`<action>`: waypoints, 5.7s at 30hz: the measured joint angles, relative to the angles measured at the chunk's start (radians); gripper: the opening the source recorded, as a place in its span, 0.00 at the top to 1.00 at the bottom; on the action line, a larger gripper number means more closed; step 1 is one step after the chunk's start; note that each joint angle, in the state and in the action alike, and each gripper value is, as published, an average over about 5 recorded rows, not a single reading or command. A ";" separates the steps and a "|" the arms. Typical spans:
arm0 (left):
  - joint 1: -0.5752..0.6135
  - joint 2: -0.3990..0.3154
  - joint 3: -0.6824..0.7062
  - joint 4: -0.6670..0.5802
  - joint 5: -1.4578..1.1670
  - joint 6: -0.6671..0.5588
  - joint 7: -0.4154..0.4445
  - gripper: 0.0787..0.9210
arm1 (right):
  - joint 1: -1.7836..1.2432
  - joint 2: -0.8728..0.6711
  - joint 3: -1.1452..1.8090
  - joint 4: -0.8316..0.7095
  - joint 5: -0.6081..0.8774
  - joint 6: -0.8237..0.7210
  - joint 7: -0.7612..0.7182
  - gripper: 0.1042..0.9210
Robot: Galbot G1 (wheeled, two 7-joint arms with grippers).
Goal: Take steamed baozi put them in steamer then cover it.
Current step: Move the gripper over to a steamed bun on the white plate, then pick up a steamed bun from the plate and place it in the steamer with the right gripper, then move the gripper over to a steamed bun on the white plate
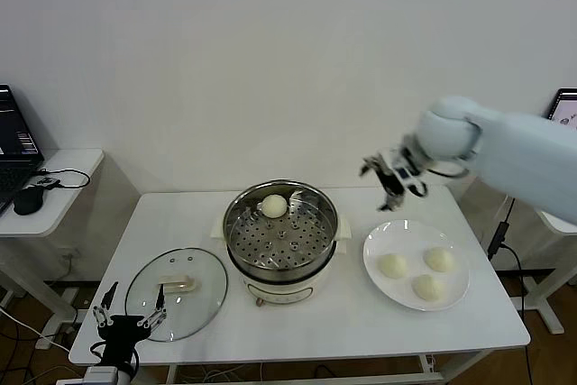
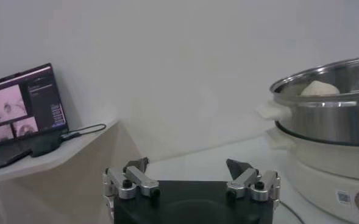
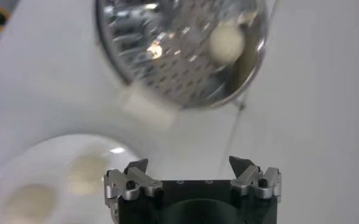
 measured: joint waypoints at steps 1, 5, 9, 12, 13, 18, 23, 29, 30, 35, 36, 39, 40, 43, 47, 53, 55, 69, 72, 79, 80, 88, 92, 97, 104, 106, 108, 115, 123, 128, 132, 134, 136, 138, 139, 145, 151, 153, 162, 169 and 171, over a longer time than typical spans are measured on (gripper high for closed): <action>0.000 0.001 0.000 -0.001 0.000 0.001 0.000 0.12 | -0.026 -0.018 0.016 0.004 -0.011 -0.001 -0.003 0.12; -0.001 0.003 -0.001 0.001 0.002 0.003 0.001 0.12 | -0.143 -0.065 0.093 0.005 -0.063 0.006 -0.014 0.12; 0.002 0.002 -0.006 0.004 0.004 0.005 0.002 0.12 | -0.268 -0.086 0.179 -0.022 -0.117 0.022 -0.021 0.12; 0.005 0.000 -0.010 0.008 0.006 0.007 0.002 0.12 | -0.347 -0.086 0.233 -0.053 -0.155 0.038 -0.023 0.12; 0.005 0.000 -0.011 0.009 0.007 0.007 0.003 0.12 | -0.369 -0.083 0.249 -0.065 -0.167 0.042 -0.023 0.12; 0.004 -0.002 -0.018 0.019 0.007 0.008 0.003 0.12 | -0.459 -0.050 0.312 -0.128 -0.207 0.056 -0.019 0.12; 0.004 -0.006 -0.021 0.025 0.007 0.008 0.005 0.12 | -0.518 0.006 0.353 -0.186 -0.229 0.058 -0.012 0.12; 0.006 -0.006 -0.029 0.028 0.007 0.008 0.005 0.12 | -0.553 0.080 0.377 -0.246 -0.250 0.055 -0.005 0.12; 0.007 -0.005 -0.031 0.028 0.007 0.008 0.005 0.12 | -0.556 0.092 0.380 -0.255 -0.253 0.054 -0.004 0.12; 0.010 -0.004 -0.037 0.028 0.007 0.008 0.005 0.12 | -0.573 0.146 0.391 -0.299 -0.271 0.046 -0.004 0.12; 0.011 -0.004 -0.038 0.028 0.007 0.008 0.005 0.12 | -0.576 0.155 0.392 -0.307 -0.274 0.044 -0.004 0.12; 0.011 -0.005 -0.039 0.029 0.006 0.008 0.005 0.12 | -0.585 0.174 0.396 -0.326 -0.284 0.039 -0.006 0.13; 0.011 -0.006 -0.039 0.029 0.006 0.008 0.005 0.12 | -0.588 0.179 0.397 -0.332 -0.287 0.037 -0.006 0.13; 0.011 -0.007 -0.039 0.030 0.005 0.007 0.005 0.12 | -0.593 0.196 0.402 -0.348 -0.295 0.033 -0.006 0.15; 0.009 -0.009 -0.038 0.033 0.005 0.007 0.005 0.12 | -0.600 0.217 0.410 -0.370 -0.304 0.030 -0.005 0.18; 0.005 -0.011 -0.035 0.036 0.005 0.007 0.005 0.12 | -0.610 0.234 0.416 -0.389 -0.314 0.021 -0.012 0.25; 0.005 -0.012 -0.035 0.037 0.005 0.007 0.005 0.12 | -0.611 0.235 0.417 -0.391 -0.317 0.019 -0.015 0.28; 0.007 -0.013 -0.035 0.036 0.005 0.006 0.004 0.12 | -0.591 0.218 0.415 -0.376 -0.305 0.016 -0.044 0.40; 0.009 -0.013 -0.035 0.033 0.005 0.006 0.004 0.12 | -0.573 0.205 0.407 -0.361 -0.293 0.015 -0.053 0.40; 0.011 -0.013 -0.034 0.024 0.006 0.007 0.004 0.12 | -0.500 0.157 0.381 -0.315 -0.249 0.007 -0.076 0.41; 0.011 -0.013 -0.033 0.022 0.006 0.008 0.004 0.12 | -0.483 0.149 0.374 -0.306 -0.239 0.004 -0.079 0.41; 0.006 -0.003 -0.028 0.009 0.005 0.014 0.006 0.12 | -0.277 0.116 0.271 -0.227 -0.109 -0.025 -0.083 0.39; 0.000 0.003 -0.024 0.005 0.004 0.016 0.007 0.12 | -0.147 0.139 0.202 -0.198 -0.023 -0.048 -0.073 0.39; -0.004 0.009 -0.022 0.002 -0.001 0.016 0.007 0.12 | -0.014 0.212 0.125 -0.186 0.091 -0.087 -0.047 0.39; -0.006 0.008 -0.026 -0.001 -0.005 0.014 0.007 0.12 | 0.056 0.367 0.073 -0.197 0.243 -0.163 0.008 0.38; -0.007 0.006 -0.027 -0.004 -0.005 0.013 0.007 0.12 | 0.056 0.418 0.065 -0.208 0.274 -0.186 0.025 0.38; -0.009 0.004 -0.027 -0.006 -0.004 0.014 0.007 0.12 | 0.050 0.468 0.059 -0.222 0.298 -0.208 0.040 0.38; -0.009 0.001 -0.038 -0.004 -0.006 0.014 0.007 0.12 | 0.000 0.616 0.040 -0.286 0.339 -0.270 0.078 0.38; -0.018 -0.004 -0.033 0.004 -0.007 0.014 0.007 0.12 | -0.066 0.729 0.034 -0.366 0.348 -0.318 0.114 0.38; -0.023 -0.003 -0.032 0.011 -0.007 0.013 0.007 0.12 | -0.103 0.782 0.037 -0.409 0.341 -0.342 0.122 0.38; -0.024 -0.003 -0.032 0.018 -0.008 0.011 0.006 0.12 | -0.125 0.814 0.037 -0.439 0.332 -0.351 0.125 0.38; -0.026 -0.003 -0.032 0.019 -0.010 0.011 0.006 0.12 | -0.135 0.823 0.038 -0.452 0.328 -0.354 0.127 0.38; -0.029 -0.003 -0.031 0.021 -0.011 0.011 0.006 0.12 | -0.142 0.830 0.040 -0.462 0.323 -0.354 0.128 0.36; -0.032 -0.002 -0.030 0.023 -0.012 0.011 0.006 0.12 | -0.147 0.833 0.043 -0.469 0.318 -0.353 0.128 0.31; -0.032 -0.001 -0.030 0.024 -0.012 0.011 0.006 0.12 | -0.148 0.834 0.045 -0.470 0.315 -0.352 0.127 0.28; -0.035 0.000 -0.029 0.028 -0.012 0.011 0.006 0.12 | -0.134 0.819 0.057 -0.458 0.303 -0.336 0.106 0.13; -0.037 0.000 -0.027 0.027 -0.012 0.011 0.007 0.12 | -0.081 0.759 0.071 -0.412 0.285 -0.300 0.056 0.12; -0.039 0.000 -0.025 0.026 -0.012 0.012 0.007 0.12 | -0.058 0.727 0.072 -0.392 0.272 -0.279 0.032 0.12; -0.033 0.003 -0.022 0.010 -0.012 0.014 0.008 0.12 | 0.022 0.485 0.058 -0.248 0.173 -0.154 -0.090 0.12; -0.029 0.009 -0.017 0.002 -0.006 0.015 0.009 0.12 | 0.015 0.232 0.075 -0.115 0.069 -0.073 -0.142 0.12; -0.028 0.010 -0.014 -0.001 -0.002 0.016 0.010 0.12 | -0.004 0.165 0.084 -0.085 0.037 -0.052 -0.149 0.12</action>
